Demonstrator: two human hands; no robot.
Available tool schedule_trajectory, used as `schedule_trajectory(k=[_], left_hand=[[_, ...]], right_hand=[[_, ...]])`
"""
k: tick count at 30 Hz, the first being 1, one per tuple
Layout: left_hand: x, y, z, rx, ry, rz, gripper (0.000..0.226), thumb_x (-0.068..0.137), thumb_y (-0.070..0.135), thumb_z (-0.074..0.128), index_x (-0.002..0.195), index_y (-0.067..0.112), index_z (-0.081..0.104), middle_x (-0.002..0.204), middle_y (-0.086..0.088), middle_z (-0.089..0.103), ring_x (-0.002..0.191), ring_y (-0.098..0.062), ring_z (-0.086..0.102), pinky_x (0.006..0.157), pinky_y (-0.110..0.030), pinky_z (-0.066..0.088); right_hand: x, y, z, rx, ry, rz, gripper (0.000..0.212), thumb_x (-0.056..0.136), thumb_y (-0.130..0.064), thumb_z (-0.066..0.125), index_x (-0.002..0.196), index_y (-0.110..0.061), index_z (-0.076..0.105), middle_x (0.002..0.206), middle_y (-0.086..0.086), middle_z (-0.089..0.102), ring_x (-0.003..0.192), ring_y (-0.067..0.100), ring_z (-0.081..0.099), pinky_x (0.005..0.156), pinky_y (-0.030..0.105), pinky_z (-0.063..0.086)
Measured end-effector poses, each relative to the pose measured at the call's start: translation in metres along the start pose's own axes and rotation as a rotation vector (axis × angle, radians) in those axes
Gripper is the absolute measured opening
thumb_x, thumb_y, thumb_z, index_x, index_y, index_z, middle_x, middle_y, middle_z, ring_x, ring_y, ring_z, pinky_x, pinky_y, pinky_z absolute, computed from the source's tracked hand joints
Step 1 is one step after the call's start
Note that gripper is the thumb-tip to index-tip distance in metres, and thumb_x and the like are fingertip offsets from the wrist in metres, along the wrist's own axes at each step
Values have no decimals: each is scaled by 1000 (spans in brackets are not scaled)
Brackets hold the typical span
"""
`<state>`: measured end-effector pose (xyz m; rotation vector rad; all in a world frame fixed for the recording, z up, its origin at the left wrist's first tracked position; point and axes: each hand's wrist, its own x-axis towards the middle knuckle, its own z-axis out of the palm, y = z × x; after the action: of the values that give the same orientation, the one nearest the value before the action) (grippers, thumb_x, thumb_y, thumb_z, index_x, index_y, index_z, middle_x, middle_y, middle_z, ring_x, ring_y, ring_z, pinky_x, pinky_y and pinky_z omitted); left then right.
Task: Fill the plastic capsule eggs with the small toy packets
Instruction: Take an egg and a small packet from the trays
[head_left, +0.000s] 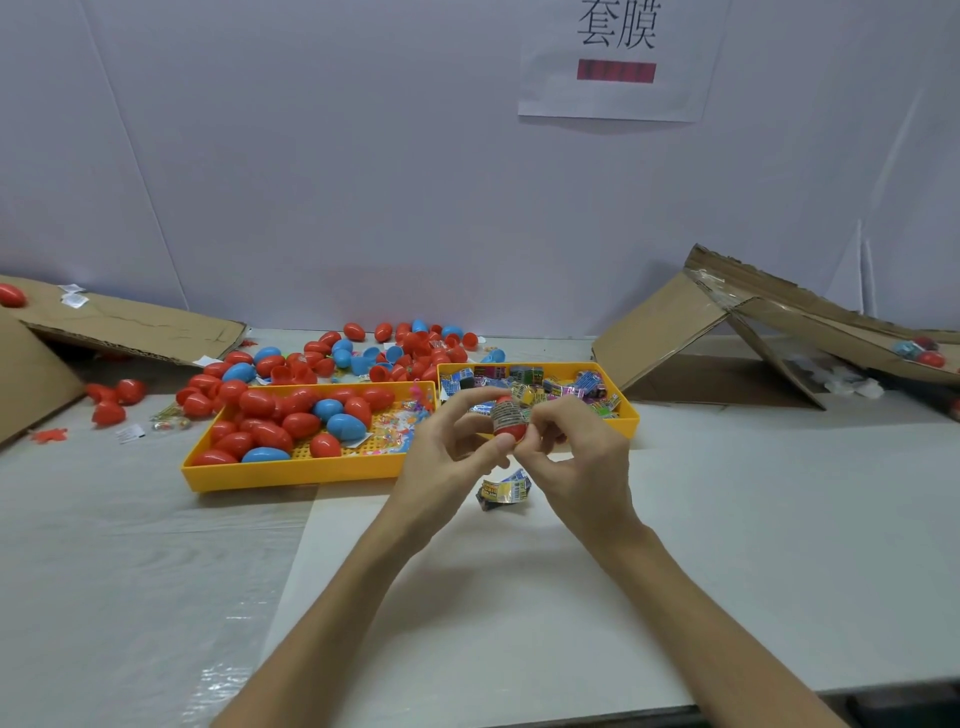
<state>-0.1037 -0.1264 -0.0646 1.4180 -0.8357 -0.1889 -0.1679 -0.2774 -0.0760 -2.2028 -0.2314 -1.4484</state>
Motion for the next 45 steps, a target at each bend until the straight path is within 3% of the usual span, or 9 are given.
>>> schedule_trajectory(k=[9, 15, 24, 26, 30, 36, 40, 42, 45], left_hand=[[-1, -1, 3, 14, 35, 5, 36, 92, 19, 72, 119, 40, 60, 89, 4, 75, 76, -13, 71, 68, -20, 55], [1, -3, -3, -84, 60, -37, 41, 99, 16, 64, 135, 35, 58, 101, -4, 75, 81, -18, 70, 74, -28, 58], [2, -4, -3, -156, 77, -124, 36, 89, 27, 76, 122, 24, 60, 93, -5, 76, 85, -17, 71, 74, -31, 57], [2, -3, -2, -171, 75, -130, 42, 86, 32, 79, 122, 23, 60, 88, -7, 75, 78, -18, 69, 72, -30, 56], [1, -4, -5, -192, 67, -107, 28, 99, 19, 63, 126, 26, 64, 87, -4, 72, 76, -17, 66, 71, -29, 56], [1, -4, -3, -101, 128, -75, 21, 100, 17, 61, 113, 30, 70, 92, 1, 77, 76, -10, 69, 68, -23, 57], [1, -5, -3, -75, 145, -64, 22, 100, 13, 61, 114, 28, 67, 81, -6, 75, 68, -13, 67, 67, -27, 56], [2, -7, -1, 57, 163, -27, 25, 98, 10, 63, 114, 29, 63, 80, -5, 74, 68, -11, 68, 66, -26, 56], [-2, -13, 1, 455, 52, 107, 19, 93, 14, 69, 104, 29, 66, 88, 7, 70, 79, -7, 65, 68, -24, 53]], right_hand=[[-2, 2, 1, -29, -7, -13, 7, 85, -2, 60, 79, -4, 59, 73, 2, 54, 65, 13, 46, 59, 21, 43], [-1, -4, 4, 61, 55, 52, 4, 90, -2, 62, 90, -6, 63, 83, -2, 60, 76, 6, 54, 70, 9, 43], [0, -3, 4, 64, -95, -68, 40, 86, -7, 78, 124, -9, 67, 112, 0, 66, 99, 6, 61, 86, 17, 50], [1, -6, 5, 125, -81, 25, 36, 87, -11, 77, 121, -12, 69, 107, -5, 70, 95, 4, 65, 83, 18, 52], [5, -8, 2, 621, -146, 500, 25, 90, -12, 70, 114, -21, 69, 99, -2, 77, 84, 18, 75, 70, 23, 56], [7, 1, -2, 801, -282, 736, 25, 95, -14, 66, 119, -9, 66, 95, 15, 77, 84, 33, 74, 68, 30, 54], [10, 3, 0, 925, -226, 865, 37, 83, -16, 70, 118, -7, 68, 105, 13, 74, 94, 31, 70, 80, 37, 56], [13, 7, -3, 1011, -146, 941, 35, 85, -11, 69, 120, -7, 68, 112, 12, 73, 94, 30, 68, 84, 40, 57], [21, 17, -15, 1090, -117, 1112, 32, 86, -22, 68, 117, -14, 71, 114, 6, 74, 87, 16, 69, 72, 25, 51]])
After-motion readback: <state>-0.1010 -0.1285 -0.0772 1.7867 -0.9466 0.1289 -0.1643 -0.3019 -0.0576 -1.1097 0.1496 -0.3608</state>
